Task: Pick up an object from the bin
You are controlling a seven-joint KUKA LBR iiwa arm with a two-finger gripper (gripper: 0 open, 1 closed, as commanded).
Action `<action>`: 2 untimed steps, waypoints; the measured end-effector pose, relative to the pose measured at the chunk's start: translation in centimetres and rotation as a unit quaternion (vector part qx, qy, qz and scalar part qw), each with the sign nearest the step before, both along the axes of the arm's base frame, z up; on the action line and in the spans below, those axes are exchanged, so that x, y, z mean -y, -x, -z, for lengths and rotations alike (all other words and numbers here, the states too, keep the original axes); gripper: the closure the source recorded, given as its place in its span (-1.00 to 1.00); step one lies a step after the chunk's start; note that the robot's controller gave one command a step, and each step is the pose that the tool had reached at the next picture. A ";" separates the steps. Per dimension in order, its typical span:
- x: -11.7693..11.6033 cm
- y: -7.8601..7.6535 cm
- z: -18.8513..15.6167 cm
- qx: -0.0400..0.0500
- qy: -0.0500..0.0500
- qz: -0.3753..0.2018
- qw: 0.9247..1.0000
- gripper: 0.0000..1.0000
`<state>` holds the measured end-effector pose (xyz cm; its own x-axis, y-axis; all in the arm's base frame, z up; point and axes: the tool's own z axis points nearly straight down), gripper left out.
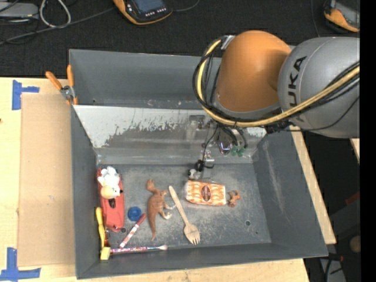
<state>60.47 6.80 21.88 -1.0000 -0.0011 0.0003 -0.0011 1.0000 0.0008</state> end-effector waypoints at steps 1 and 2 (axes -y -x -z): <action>2.4 1.0 3.3 0.004 -0.001 -0.075 0.997 -1.00; 4.3 4.4 10.7 -0.003 -0.001 -0.110 0.994 -1.00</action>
Offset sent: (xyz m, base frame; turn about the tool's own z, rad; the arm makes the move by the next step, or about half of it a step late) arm -0.0421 -0.0430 -0.1031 -0.2214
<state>56.06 2.45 11.14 -0.9757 -0.2189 0.0071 -0.2189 0.9758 0.0033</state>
